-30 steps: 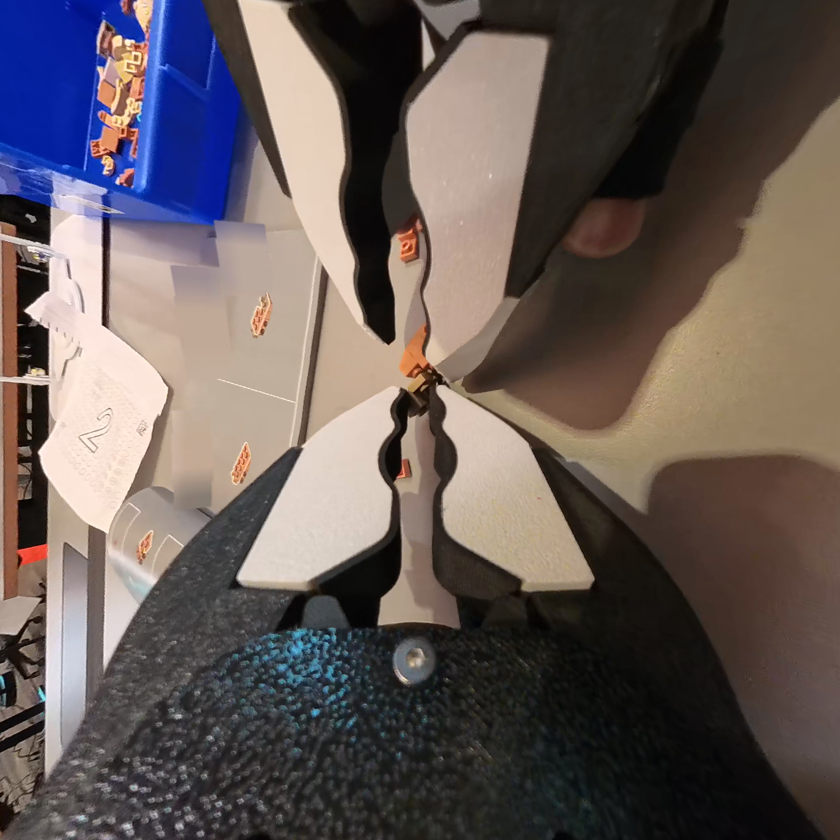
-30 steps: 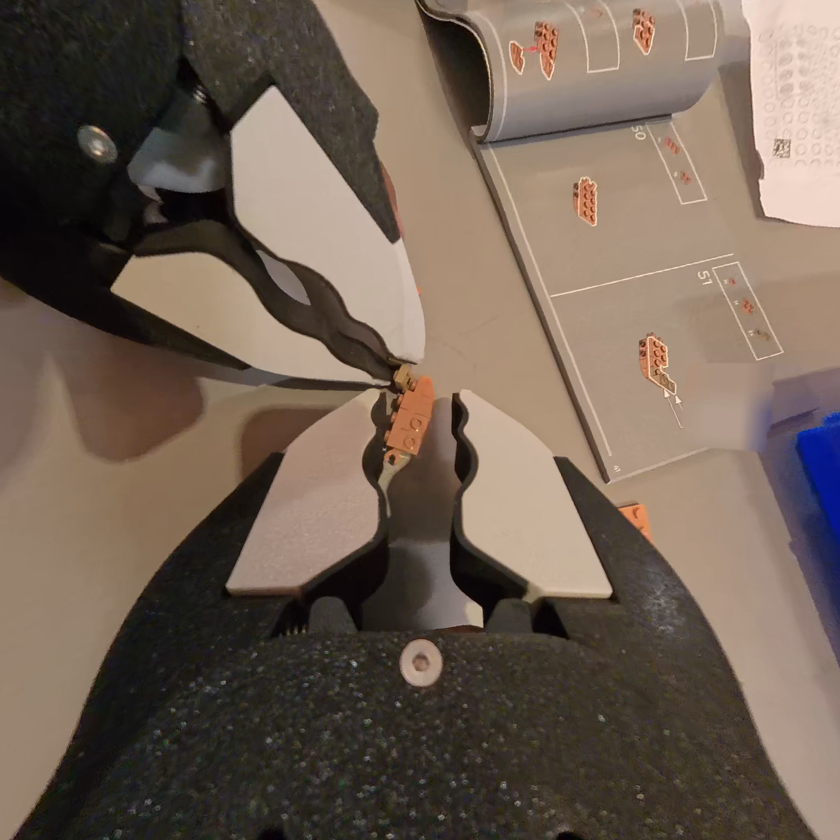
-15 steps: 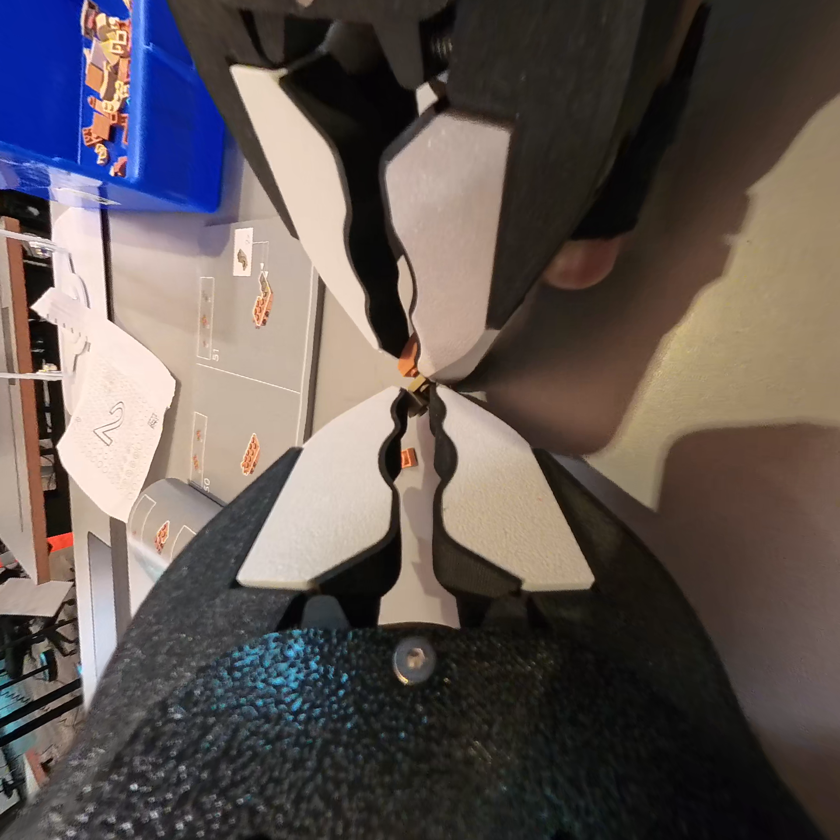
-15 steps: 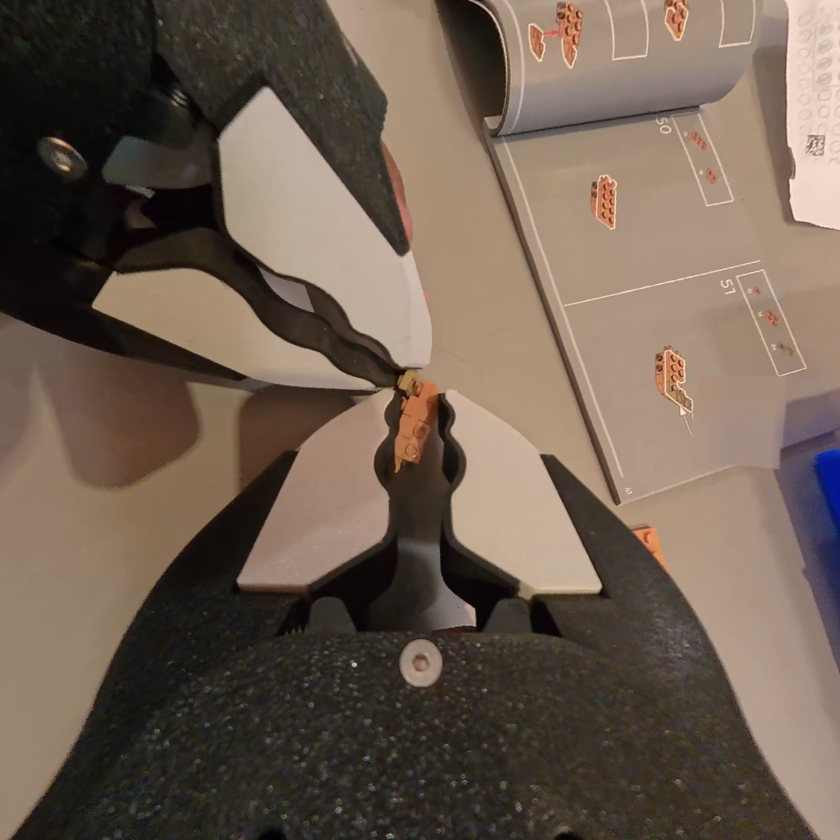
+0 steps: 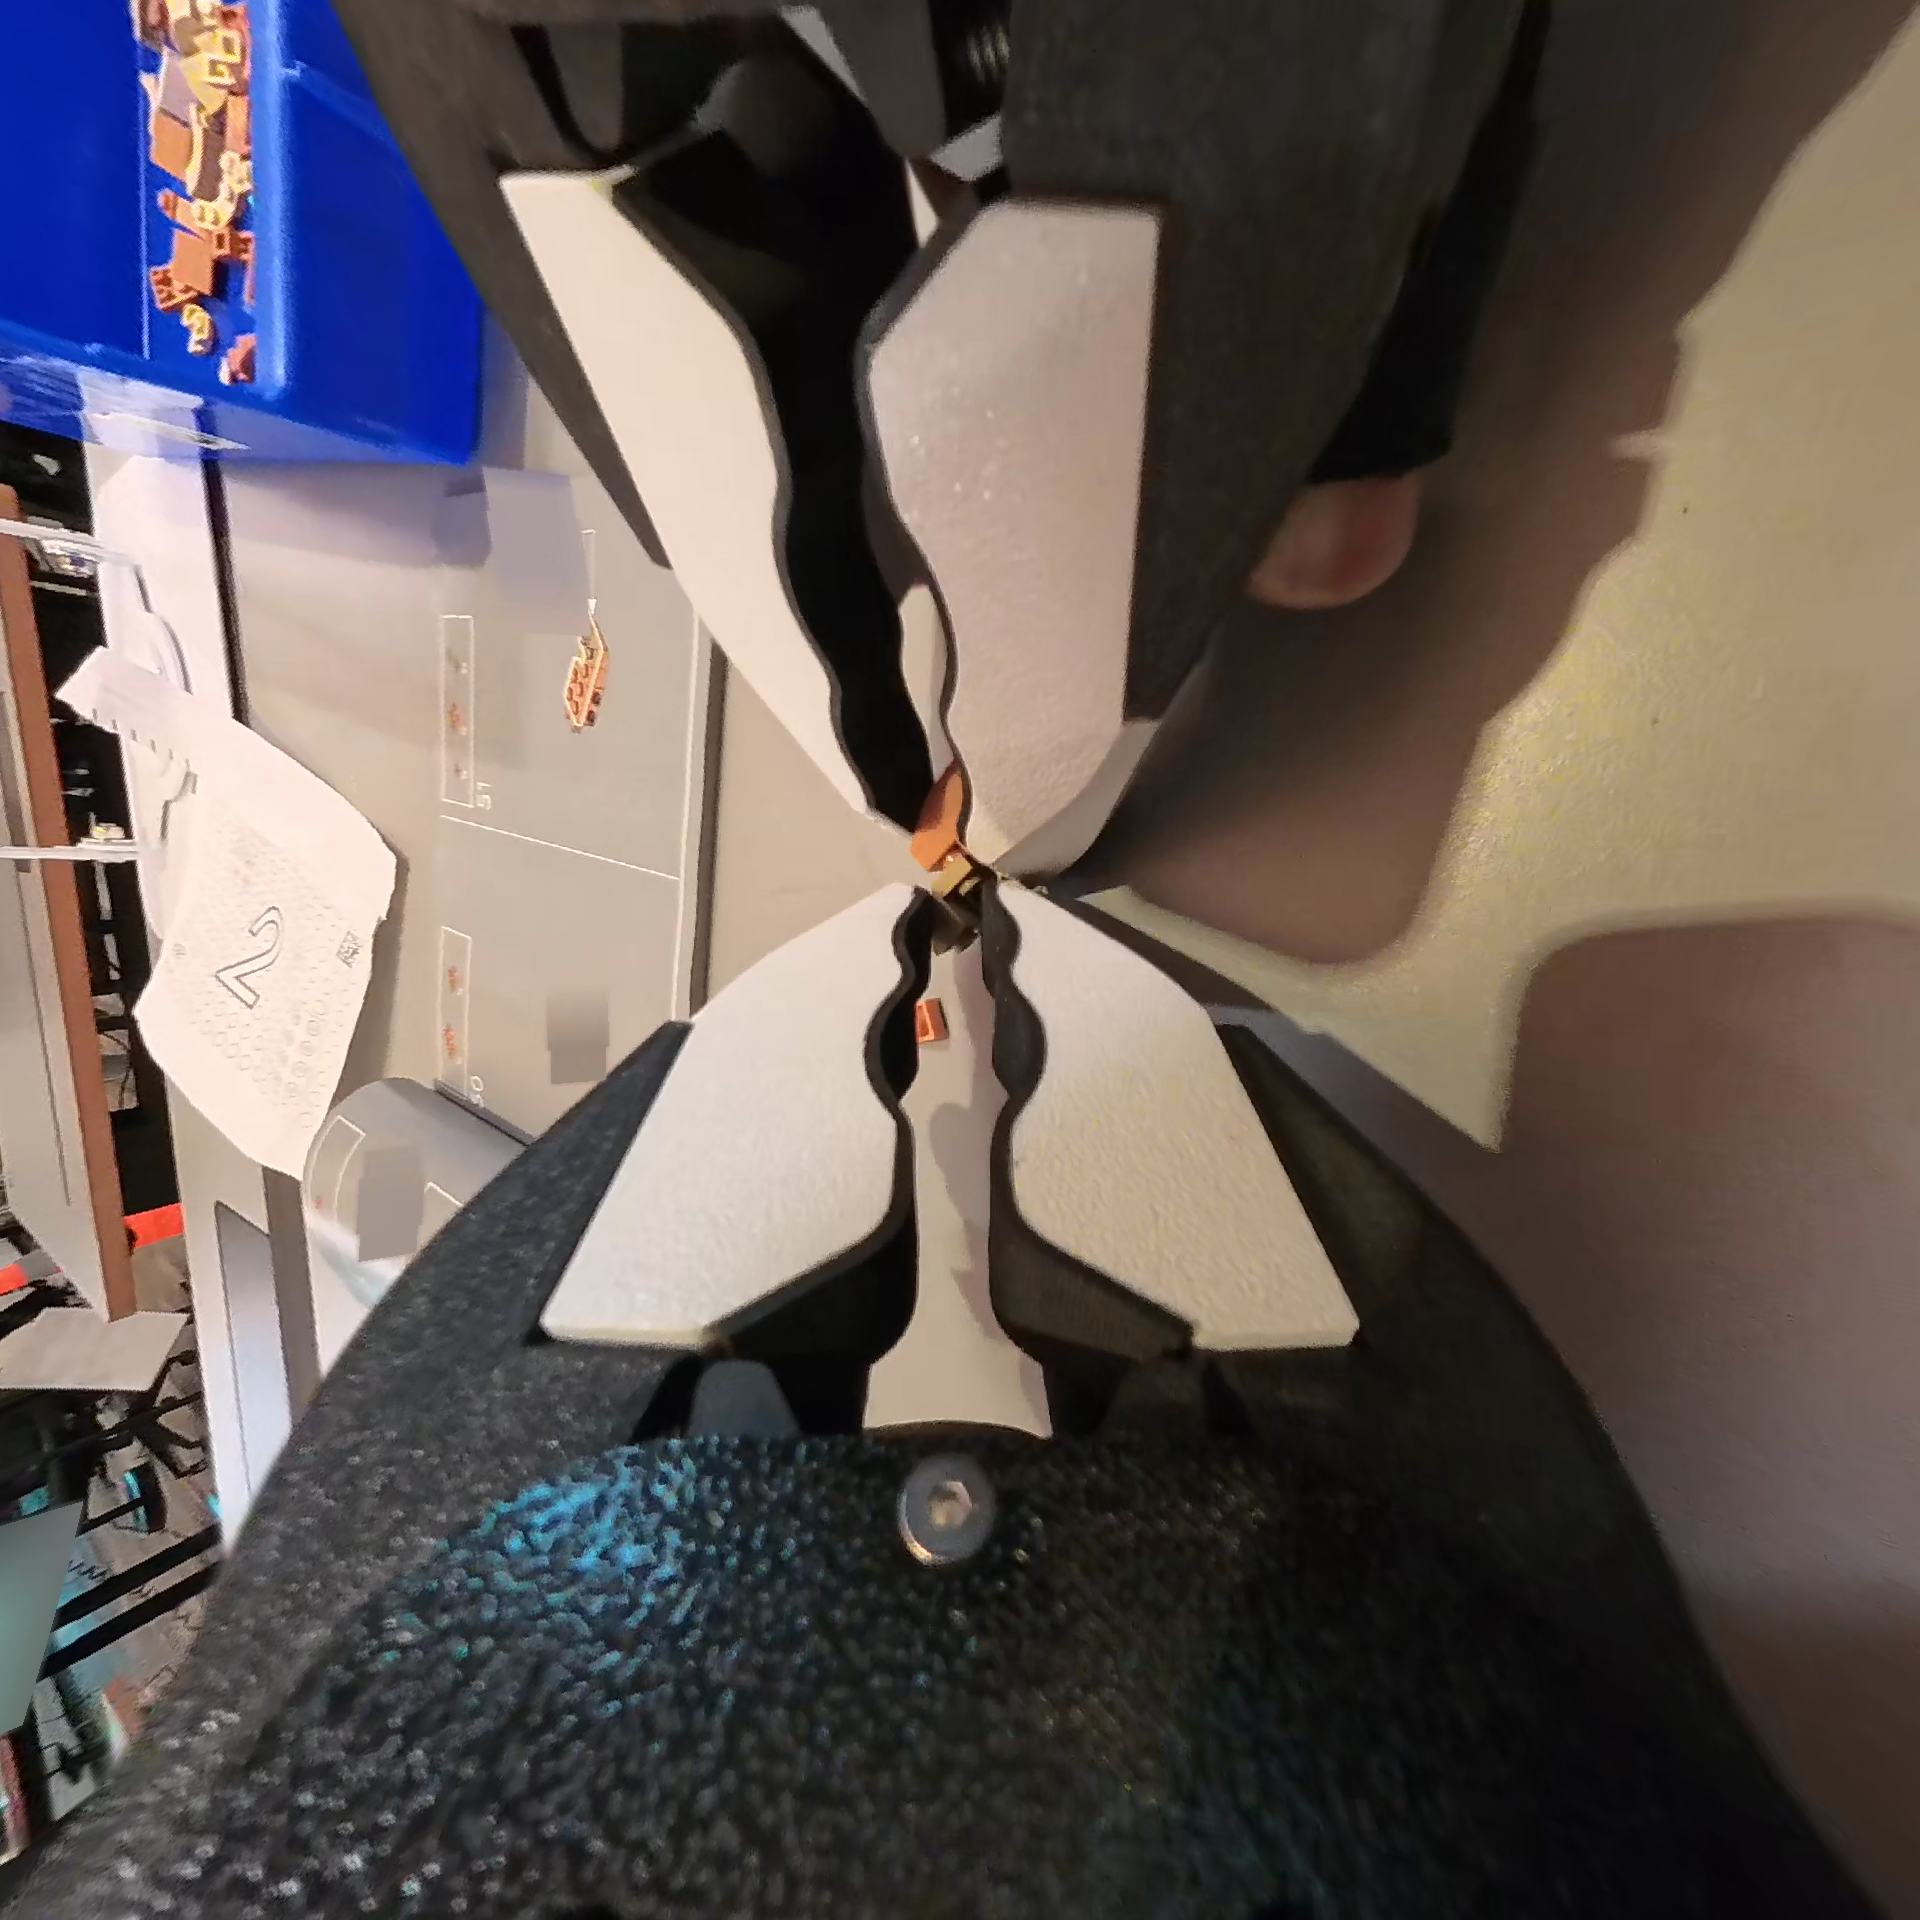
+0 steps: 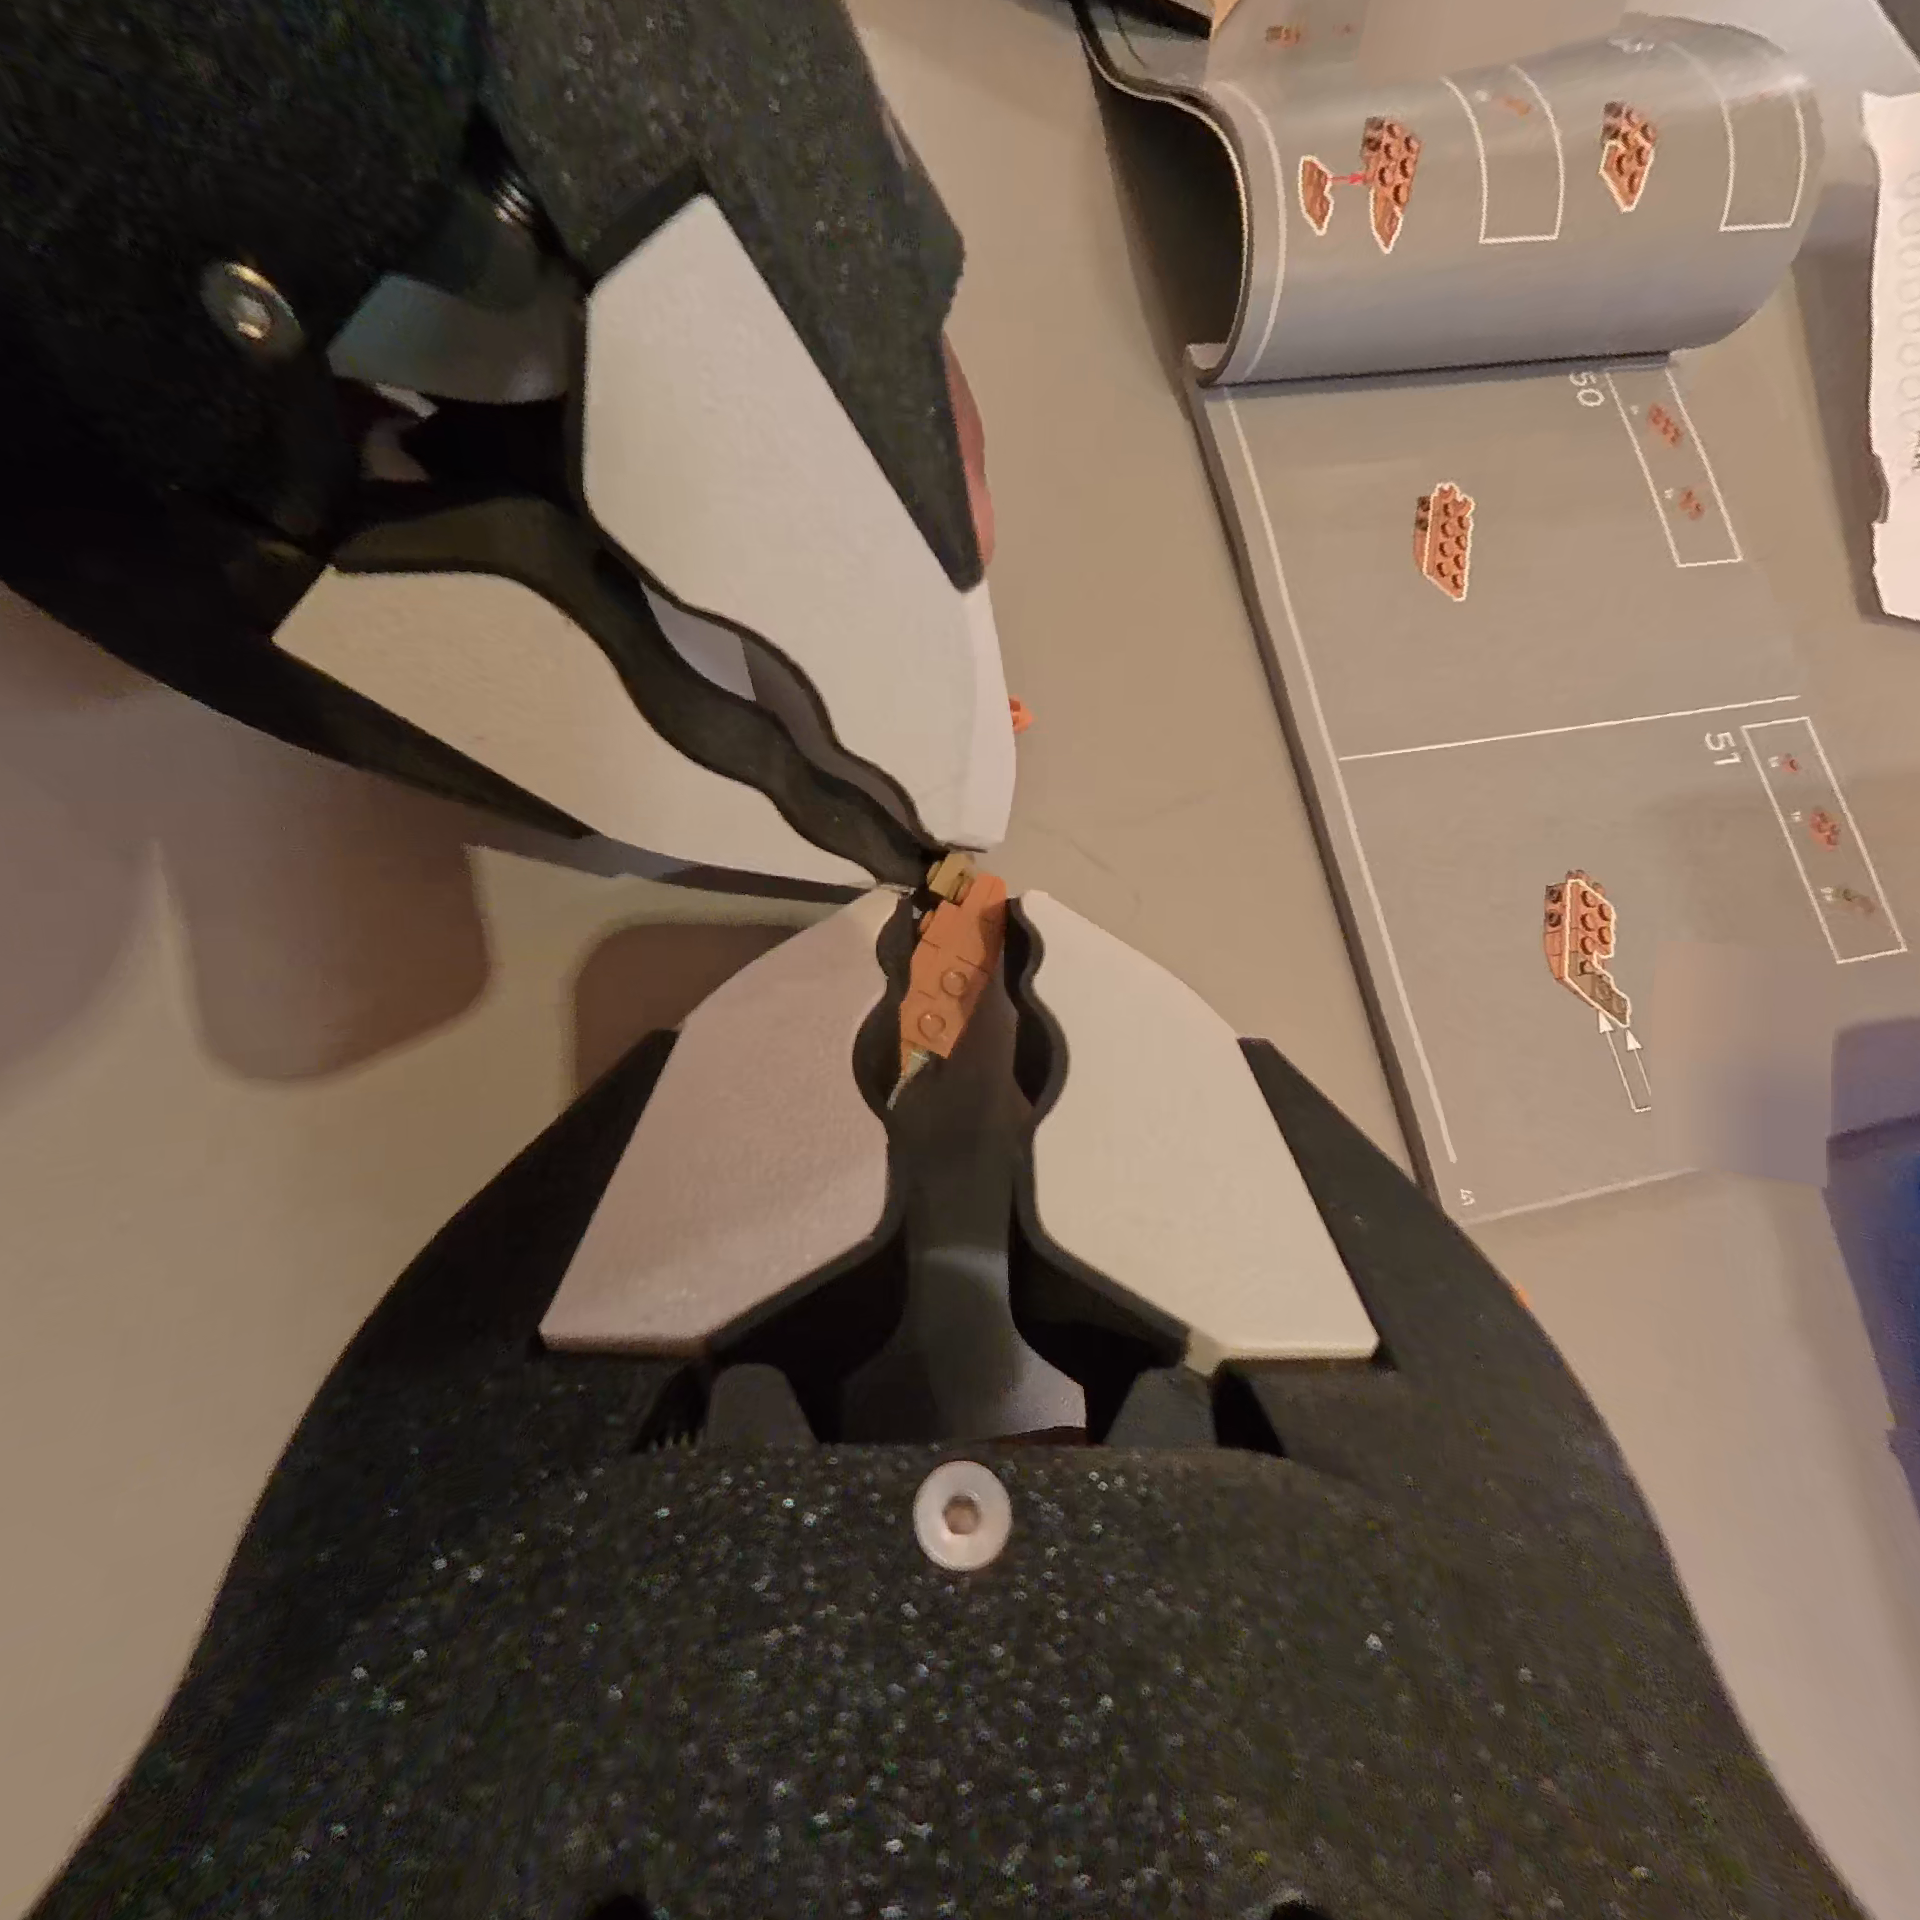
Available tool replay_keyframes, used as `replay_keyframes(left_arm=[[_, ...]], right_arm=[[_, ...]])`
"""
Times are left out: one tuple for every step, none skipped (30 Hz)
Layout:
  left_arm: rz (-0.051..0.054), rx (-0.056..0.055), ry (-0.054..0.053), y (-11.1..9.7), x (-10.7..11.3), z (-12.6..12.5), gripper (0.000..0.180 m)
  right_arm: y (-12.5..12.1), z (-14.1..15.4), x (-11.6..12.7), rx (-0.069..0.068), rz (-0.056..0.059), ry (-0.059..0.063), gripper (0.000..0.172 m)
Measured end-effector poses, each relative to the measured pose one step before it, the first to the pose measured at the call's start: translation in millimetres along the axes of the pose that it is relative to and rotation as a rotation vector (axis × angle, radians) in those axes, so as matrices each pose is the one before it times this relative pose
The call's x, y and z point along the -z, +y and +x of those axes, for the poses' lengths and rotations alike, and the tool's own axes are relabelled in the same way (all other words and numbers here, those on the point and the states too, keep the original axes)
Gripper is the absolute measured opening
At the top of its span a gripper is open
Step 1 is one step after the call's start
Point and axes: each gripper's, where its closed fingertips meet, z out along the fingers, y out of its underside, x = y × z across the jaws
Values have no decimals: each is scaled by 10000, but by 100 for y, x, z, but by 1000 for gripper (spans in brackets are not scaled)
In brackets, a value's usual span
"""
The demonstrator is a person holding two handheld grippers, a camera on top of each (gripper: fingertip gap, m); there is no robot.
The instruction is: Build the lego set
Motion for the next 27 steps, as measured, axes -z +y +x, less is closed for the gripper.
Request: replay_keyframes(left_arm=[[-40,-43,-24,35,3,-13,9],[-27,-58,-30,15,20,-12,9],[-13,-51,-14,7,12,-8,9],[-1,-42,-6,-3,26,-1,9],[5,-27,-5,-14,15,4,9],[-1,-17,3,7,13,6,9],[8,-23,9,-6,6,25,9],[17,-22,16,-17,0,36,9],[32,-10,15,-45,4,32,9],[23,-6,14,-33,-18,31,9],[12,2,5,-15,-8,9,9],[16,-4,10,-23,-13,27,9],[28,1,3,-28,-5,1,9],[21,10,28,-10,-14,35,9],[31,13,16,-38,-6,15,9],[21,-1,13,-27,-1,17,9],[13,-5,8,-27,4,13,9],[11,-14,6,-20,-2,9,9],[9,-22,7,-17,4,28,9],[10,-28,4,-13,11,10,9],[5,-12,-8,-11,-12,-9,9],[3,-4,-1,8,-9,-3,9],[12,-1,-2,-1,1,-18,9],[8,-6,-8,-2,-5,-20,9],[8,-32,-3,4,-22,-4,9],[2,-61,-17,5,-7,-6,9],[5,-89,-29,-4,2,-7,9]], right_arm=[[-10,3,-31,-15,26,-34,17],[-23,-4,-17,-7,21,-31,17],[-12,-12,-7,9,16,-36,17],[-9,-15,9,15,13,-40,17],[-10,0,6,9,12,-42,17],[-12,29,16,-5,15,-35,16],[1,5,16,-18,15,-43,16],[10,-8,18,-11,3,-59,16],[30,-20,18,-9,-9,-62,16],[30,-6,16,-24,-9,-60,16],[30,-23,4,-21,-10,-51,16],[15,-5,7,-3,-7,-41,16],[24,-17,18,9,-5,-45,16],[18,-20,13,11,-4,-58,16],[28,-5,21,-10,-1,-71,16],[8,1,14,-41,1,-86,16],[8,-15,4,-52,4,-85,15],[6,-3,19,-27,4,-63,15],[2,-9,5,-2,6,-35,15],[-3,-5,-1,4,5,-13,15],[0,15,-14,-1,3,2,15],[0,12,1,-5,2,5,15],[-9,25,-7,-10,6,7,15],[-1,21,1,-12,4,8,15],[-9,13,-8,-2,2,9,15],[3,9,-8,11,5,18,15],[-10,15,-7,14,4,18,15]])
